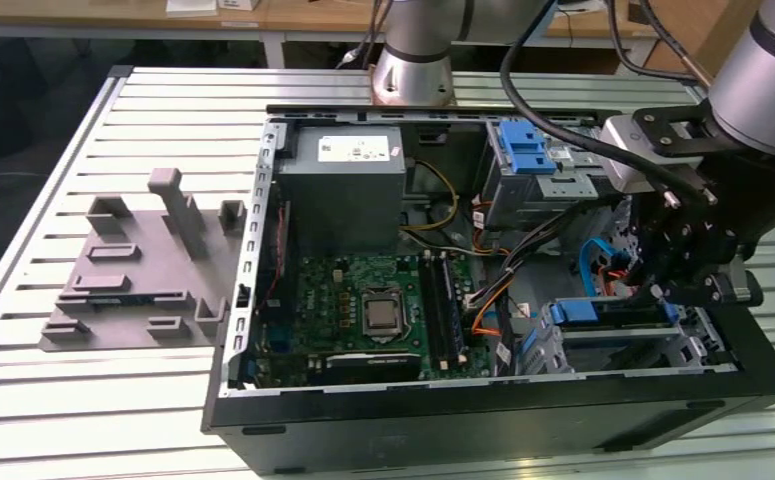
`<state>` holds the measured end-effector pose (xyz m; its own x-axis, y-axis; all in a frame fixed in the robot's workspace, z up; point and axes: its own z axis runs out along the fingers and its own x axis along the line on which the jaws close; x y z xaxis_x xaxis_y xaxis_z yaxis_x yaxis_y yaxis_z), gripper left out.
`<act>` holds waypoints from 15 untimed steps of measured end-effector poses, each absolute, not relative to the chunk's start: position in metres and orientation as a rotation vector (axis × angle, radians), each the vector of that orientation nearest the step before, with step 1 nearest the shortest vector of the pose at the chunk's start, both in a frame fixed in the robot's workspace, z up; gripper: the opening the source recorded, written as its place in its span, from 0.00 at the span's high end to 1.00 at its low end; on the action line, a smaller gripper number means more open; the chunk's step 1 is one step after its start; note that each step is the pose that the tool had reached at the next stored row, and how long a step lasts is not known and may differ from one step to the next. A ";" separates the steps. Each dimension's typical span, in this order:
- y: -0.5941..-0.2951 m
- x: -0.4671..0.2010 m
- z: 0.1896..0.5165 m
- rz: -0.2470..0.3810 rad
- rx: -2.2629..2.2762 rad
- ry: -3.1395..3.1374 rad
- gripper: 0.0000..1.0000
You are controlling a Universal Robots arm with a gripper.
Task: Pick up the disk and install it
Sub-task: 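Insert the first disk wire, then insert the second disk wire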
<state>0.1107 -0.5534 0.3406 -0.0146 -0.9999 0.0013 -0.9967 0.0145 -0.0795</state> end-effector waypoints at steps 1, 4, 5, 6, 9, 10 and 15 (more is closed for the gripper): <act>-0.553 0.111 0.341 -0.089 -2.166 2.198 0.78; -0.553 0.111 0.341 -0.089 -2.166 2.198 0.89; -0.553 0.111 0.341 -0.089 -2.166 2.198 0.89; -0.553 0.111 0.341 -0.089 -2.166 2.198 0.89; -0.553 0.111 0.341 -0.089 -2.166 2.198 0.89; -0.553 0.111 0.341 -0.089 -2.166 2.198 0.89; -0.553 0.111 0.341 -0.089 -2.166 2.198 0.89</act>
